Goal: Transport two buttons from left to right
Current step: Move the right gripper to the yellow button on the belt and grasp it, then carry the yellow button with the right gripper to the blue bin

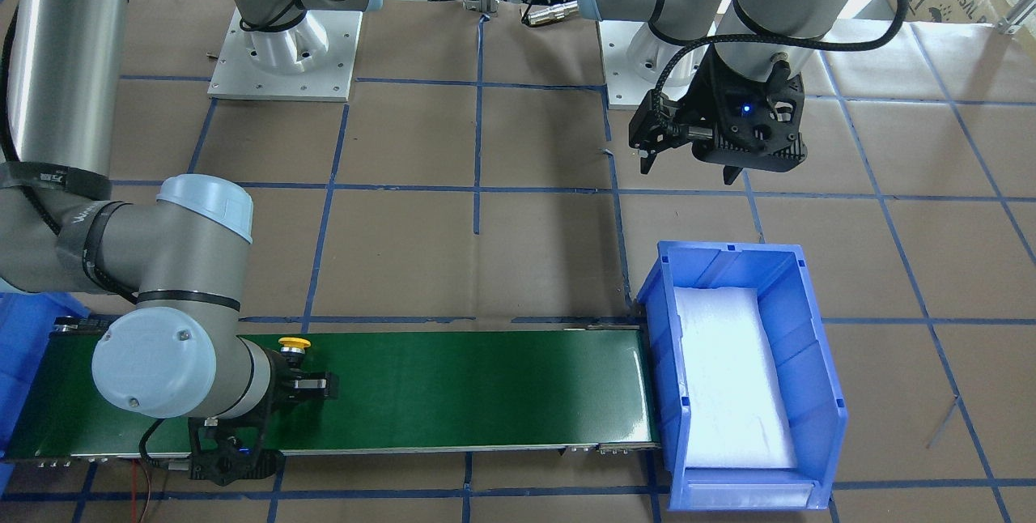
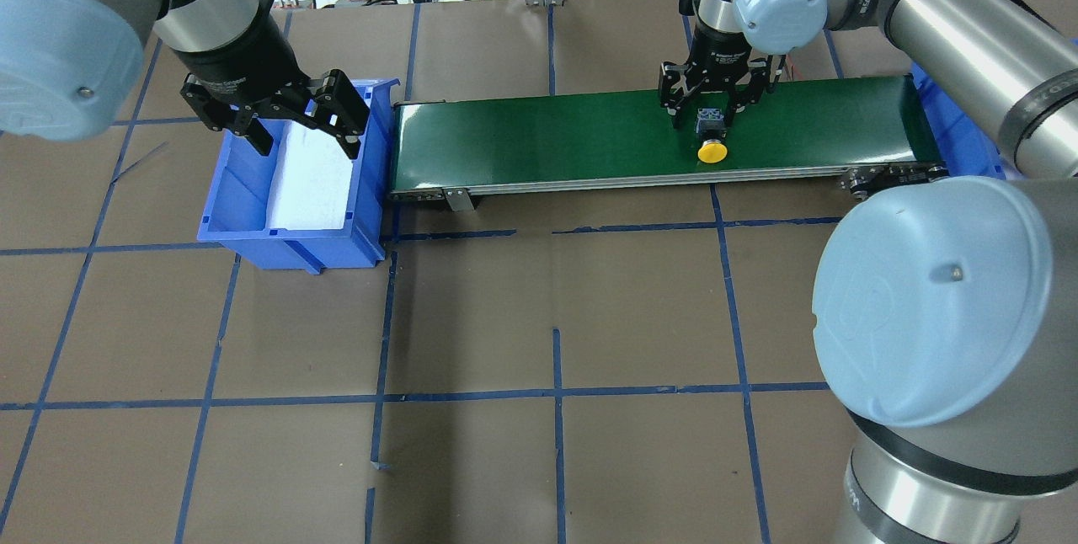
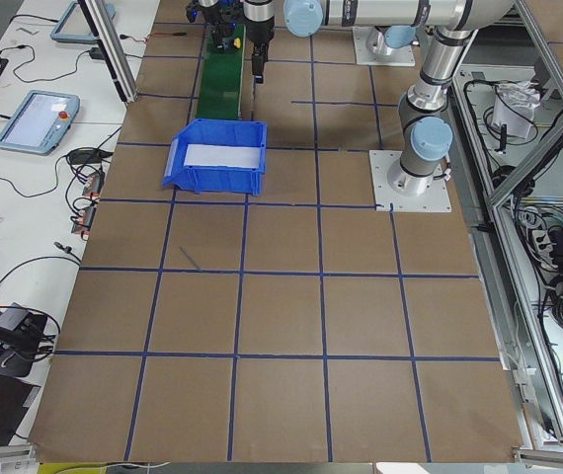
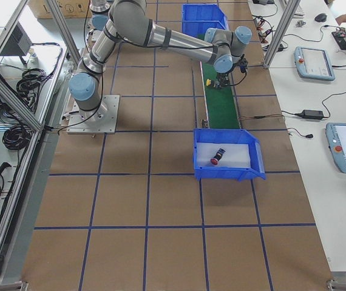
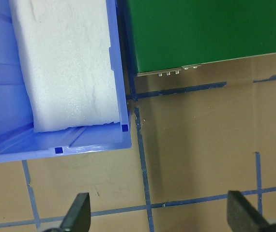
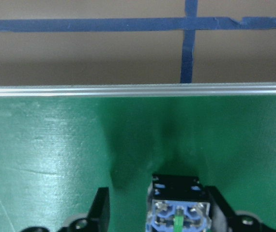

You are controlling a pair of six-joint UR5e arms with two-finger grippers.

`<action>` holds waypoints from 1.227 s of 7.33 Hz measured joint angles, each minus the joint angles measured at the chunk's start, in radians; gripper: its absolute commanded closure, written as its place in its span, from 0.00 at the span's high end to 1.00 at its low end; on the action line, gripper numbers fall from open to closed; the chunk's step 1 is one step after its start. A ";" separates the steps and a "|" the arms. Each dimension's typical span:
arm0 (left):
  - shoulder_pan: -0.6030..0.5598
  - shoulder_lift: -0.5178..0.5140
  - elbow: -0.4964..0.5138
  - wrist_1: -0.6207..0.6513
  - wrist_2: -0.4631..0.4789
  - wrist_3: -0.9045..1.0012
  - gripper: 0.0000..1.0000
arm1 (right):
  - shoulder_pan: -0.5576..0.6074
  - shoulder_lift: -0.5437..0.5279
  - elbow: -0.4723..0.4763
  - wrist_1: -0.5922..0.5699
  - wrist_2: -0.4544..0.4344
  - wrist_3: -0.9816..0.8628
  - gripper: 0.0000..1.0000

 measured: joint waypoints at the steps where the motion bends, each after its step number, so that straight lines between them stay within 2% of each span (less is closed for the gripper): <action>1: 0.000 0.000 0.000 0.000 0.000 0.000 1.00 | -0.002 -0.006 -0.006 0.009 0.006 -0.006 0.04; 4: 0.000 0.000 0.000 0.001 0.000 0.000 1.00 | -0.010 -0.037 -0.032 0.040 -0.007 -0.033 0.05; 6: 0.000 0.000 -0.001 0.002 0.000 0.000 1.00 | -0.033 -0.048 -0.095 0.071 -0.016 -0.075 0.05; 9: 0.001 -0.003 0.000 0.007 0.001 0.000 1.00 | -0.170 -0.049 -0.224 0.130 -0.050 -0.227 0.04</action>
